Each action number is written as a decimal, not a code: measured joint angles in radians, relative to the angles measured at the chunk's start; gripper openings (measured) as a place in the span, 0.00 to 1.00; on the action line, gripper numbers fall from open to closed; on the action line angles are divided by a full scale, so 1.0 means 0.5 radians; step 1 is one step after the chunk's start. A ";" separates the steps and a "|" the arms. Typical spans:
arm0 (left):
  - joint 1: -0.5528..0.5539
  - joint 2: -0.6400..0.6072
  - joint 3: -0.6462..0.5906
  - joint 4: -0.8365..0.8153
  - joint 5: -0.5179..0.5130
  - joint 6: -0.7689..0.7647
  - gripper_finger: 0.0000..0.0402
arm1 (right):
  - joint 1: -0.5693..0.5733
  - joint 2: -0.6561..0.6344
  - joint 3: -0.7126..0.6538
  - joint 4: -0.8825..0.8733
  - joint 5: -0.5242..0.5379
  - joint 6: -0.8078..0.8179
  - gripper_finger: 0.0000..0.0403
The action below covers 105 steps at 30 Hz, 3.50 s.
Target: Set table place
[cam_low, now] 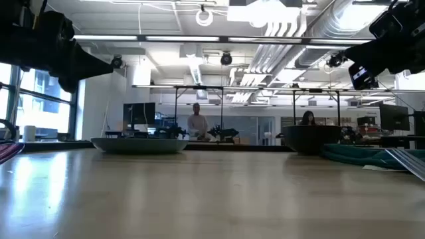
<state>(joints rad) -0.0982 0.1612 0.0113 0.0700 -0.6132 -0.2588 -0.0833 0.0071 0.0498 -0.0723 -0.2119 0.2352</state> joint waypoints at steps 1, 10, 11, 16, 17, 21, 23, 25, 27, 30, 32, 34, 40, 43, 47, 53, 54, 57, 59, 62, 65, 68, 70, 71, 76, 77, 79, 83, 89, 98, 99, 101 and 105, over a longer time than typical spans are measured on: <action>0.000 0.000 0.000 0.000 -0.001 0.000 0.00 | 0.000 -0.001 0.000 0.001 0.000 0.000 0.00; -0.001 0.000 0.000 0.000 -0.001 -0.001 0.00 | 0.000 0.000 0.000 0.000 0.000 0.000 0.00; 0.000 0.000 0.000 0.000 0.000 0.000 0.00 | 0.001 -0.001 0.000 0.000 0.001 0.000 0.00; -0.001 0.000 0.000 -0.001 0.000 0.000 0.00 | 0.000 0.000 0.000 0.000 0.000 0.000 0.00; -0.001 0.000 0.000 0.000 0.000 0.000 0.00 | 0.001 -0.001 0.000 0.001 0.000 0.000 0.00; 0.000 -0.001 0.000 0.000 0.000 0.000 0.00 | 0.000 0.000 0.000 0.000 0.000 0.000 0.00; -0.001 -0.001 0.000 0.000 -0.001 0.000 0.00 | 0.001 0.000 0.000 0.000 0.000 -0.001 0.00; 0.000 -0.001 0.000 -0.001 0.000 0.000 0.00 | 0.001 0.000 0.000 0.000 0.000 0.000 0.00; 0.000 0.000 0.000 0.000 0.000 0.000 0.00 | 0.000 -0.001 0.000 0.000 0.000 0.000 0.00; 0.000 0.000 0.000 -0.001 -0.001 0.000 0.00 | 0.001 -0.001 0.000 0.000 0.000 0.000 0.00; 0.000 0.000 0.000 -0.001 0.000 0.000 0.00 | 0.000 0.000 0.000 0.000 0.000 0.000 0.00; 0.000 0.000 0.000 0.000 0.000 0.000 0.00 | 0.000 0.000 0.000 0.000 0.000 0.000 0.00; 0.000 -0.001 0.000 0.000 0.000 -0.001 0.00 | 0.001 0.000 0.000 0.000 0.000 0.000 0.00; 0.000 -0.001 0.000 0.000 0.000 -0.001 0.00 | 0.000 0.000 0.000 0.001 0.001 0.000 0.00; 0.000 0.000 0.000 -0.001 -0.001 -0.001 0.00 | 0.000 -0.001 0.000 0.001 0.001 -0.001 0.00; 0.000 -0.001 0.000 0.000 0.000 0.000 0.00 | 0.000 -0.001 0.000 0.000 0.000 0.000 0.00; 0.000 0.000 0.000 0.000 0.000 0.000 0.00 | 0.000 -0.001 0.000 0.000 0.000 0.000 0.00; -0.001 -0.001 0.000 0.001 0.000 -0.001 0.00 | 0.000 -0.001 0.000 0.001 0.000 0.000 0.00; 0.000 -0.001 0.000 0.002 0.004 -0.001 0.00 | 0.000 -0.001 0.000 0.000 0.001 -0.001 0.00; -0.001 0.000 0.000 0.001 0.064 -0.002 0.00 | 0.000 0.000 0.000 0.000 0.000 0.000 0.00; 0.000 -0.001 0.000 0.002 0.128 -0.002 0.00 | 0.000 -0.001 0.000 0.000 0.000 0.000 0.00; -0.001 -0.001 0.000 0.002 0.130 -0.047 0.00 | 0.000 0.000 0.000 0.000 0.000 0.000 0.00; -0.001 0.000 0.000 0.008 0.166 -0.175 0.00 | 0.000 0.000 0.000 0.000 0.000 0.000 0.00; 0.000 -0.001 0.000 0.012 0.190 -0.250 0.00 | 0.000 -0.001 0.000 0.000 0.002 -0.010 0.00; -0.001 0.000 0.000 0.024 0.247 -0.510 0.00 | -0.027 -0.001 -0.001 0.008 0.224 -0.374 0.00; -0.001 -0.001 0.000 0.030 0.247 -0.559 0.00 | -0.030 -0.001 -0.001 0.005 0.229 -0.419 0.00; -0.001 0.000 0.000 0.041 0.223 -0.607 0.00 | -0.030 -0.001 -0.001 -0.005 0.237 -0.443 0.00; 0.000 0.000 0.000 0.083 0.177 -0.745 0.00 | -0.030 0.000 -0.001 0.030 0.246 -0.350 0.00; -0.001 0.000 0.000 0.080 0.175 -0.935 0.00 | -0.029 -0.002 -0.001 0.203 0.259 -0.133 0.00; 0.000 0.021 0.071 0.102 0.133 -0.888 0.00 | -0.029 -0.002 -0.001 0.480 0.467 0.393 0.00; 0.000 0.052 0.118 0.104 0.128 -0.838 0.00 | -0.030 -0.002 -0.001 0.542 0.551 0.454 0.00; 0.000 0.118 0.251 0.036 0.109 -0.701 0.00 | -0.030 -0.001 0.002 0.642 0.660 0.483 0.00; 0.000 0.367 0.691 -0.394 0.016 -0.502 0.00 | -0.029 0.053 0.091 0.606 0.799 0.415 0.00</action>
<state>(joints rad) -0.0982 0.3445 0.3565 -0.1270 -0.6053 -0.5098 -0.0979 0.0336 0.0951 0.2309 0.1876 0.4427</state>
